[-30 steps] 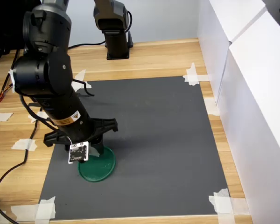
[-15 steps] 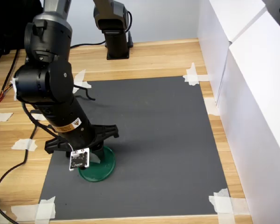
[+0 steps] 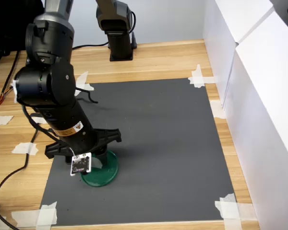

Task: Grasp a white terminal and put it on the green lid.

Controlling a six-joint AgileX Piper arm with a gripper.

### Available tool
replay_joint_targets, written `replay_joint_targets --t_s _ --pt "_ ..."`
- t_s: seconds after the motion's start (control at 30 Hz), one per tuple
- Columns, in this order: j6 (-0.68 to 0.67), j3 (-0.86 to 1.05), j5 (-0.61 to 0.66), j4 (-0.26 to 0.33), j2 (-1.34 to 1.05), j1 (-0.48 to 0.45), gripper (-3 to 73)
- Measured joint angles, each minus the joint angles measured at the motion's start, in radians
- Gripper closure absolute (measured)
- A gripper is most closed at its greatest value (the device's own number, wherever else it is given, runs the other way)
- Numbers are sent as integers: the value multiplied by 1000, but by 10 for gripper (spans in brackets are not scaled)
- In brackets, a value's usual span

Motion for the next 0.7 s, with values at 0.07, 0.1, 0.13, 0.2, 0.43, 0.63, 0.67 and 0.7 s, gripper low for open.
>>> replay_joint_targets --t_s 0.07,0.1,0.13,0.2,0.43,0.63,0.67,0.7 --pt "0 0 -1 -2 0 0 151" --pt "0 0 -2 -3 0 0 130" --pt "0 0 -3 -4 0 0 112" --pt "0 0 -5 -4 0 0 93" --pt "0 0 0 -19 -20 0 86" --pt "8 0 4 -19 -107 0 176" --pt "13 0 8 -19 -118 0 206" --pt "20 0 12 -19 -134 0 248"
